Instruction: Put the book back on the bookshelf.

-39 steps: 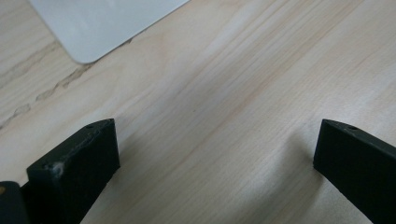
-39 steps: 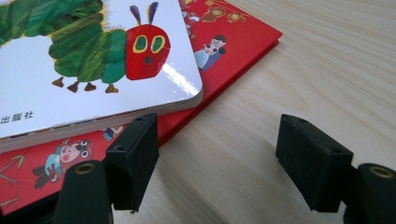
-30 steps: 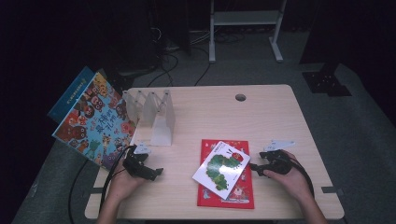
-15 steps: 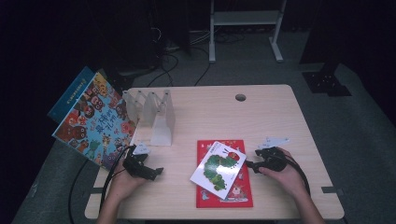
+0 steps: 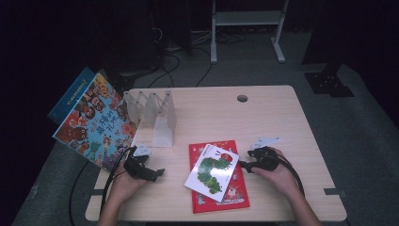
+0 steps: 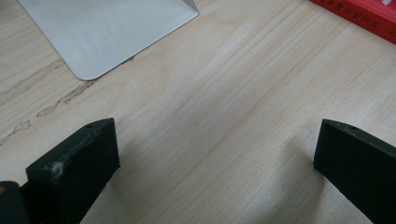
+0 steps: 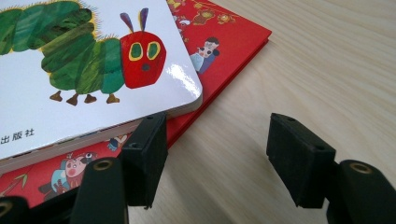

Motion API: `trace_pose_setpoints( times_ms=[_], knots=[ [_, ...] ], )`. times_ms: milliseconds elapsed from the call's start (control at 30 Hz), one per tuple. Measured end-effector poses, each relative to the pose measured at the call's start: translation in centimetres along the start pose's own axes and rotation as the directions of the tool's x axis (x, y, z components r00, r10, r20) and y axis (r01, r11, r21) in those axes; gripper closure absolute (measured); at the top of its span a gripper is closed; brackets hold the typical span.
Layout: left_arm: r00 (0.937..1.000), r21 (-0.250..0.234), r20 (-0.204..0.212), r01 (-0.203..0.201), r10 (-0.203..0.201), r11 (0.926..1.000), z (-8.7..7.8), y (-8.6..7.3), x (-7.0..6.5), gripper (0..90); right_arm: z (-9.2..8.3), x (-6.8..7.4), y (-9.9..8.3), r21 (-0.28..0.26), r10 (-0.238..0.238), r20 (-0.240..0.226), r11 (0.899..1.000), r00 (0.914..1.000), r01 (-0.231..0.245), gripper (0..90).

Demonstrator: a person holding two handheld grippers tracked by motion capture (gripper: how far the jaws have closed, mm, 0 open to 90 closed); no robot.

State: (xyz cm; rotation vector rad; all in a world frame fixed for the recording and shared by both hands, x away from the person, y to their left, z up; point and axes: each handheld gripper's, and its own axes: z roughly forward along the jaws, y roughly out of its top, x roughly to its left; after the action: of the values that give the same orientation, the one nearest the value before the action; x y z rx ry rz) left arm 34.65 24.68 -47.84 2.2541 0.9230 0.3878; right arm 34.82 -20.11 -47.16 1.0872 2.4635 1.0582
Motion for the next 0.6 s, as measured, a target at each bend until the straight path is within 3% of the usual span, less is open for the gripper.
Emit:
trace_pose_setpoints(
  times_ms=[400, 500, 600],
  knots=[
    [1.0000, -0.002, 0.000, -0.001, 0.001, 1.0000, 0.01, -0.02, 0.09, 0.0, 0.54, 0.96, 0.55, 0.007, -0.022, -0.004, 1.000, 0.9997, 0.023, 39.1],
    [1.0000, -0.006, -0.001, 0.000, 0.000, 1.0000, 0.03, -0.03, 0.15, 0.0, 0.53, 0.80, 0.40, 0.022, -0.035, -0.003, 0.999, 0.9994, 0.035, 33.7],
    [1.0000, -0.010, -0.001, 0.000, 0.000, 1.0000, 0.04, -0.06, 0.18, 0.0, 0.16, 0.74, 0.20, 0.018, -0.022, -0.031, 1.000, 0.9993, 0.023, 31.1]
  ],
)
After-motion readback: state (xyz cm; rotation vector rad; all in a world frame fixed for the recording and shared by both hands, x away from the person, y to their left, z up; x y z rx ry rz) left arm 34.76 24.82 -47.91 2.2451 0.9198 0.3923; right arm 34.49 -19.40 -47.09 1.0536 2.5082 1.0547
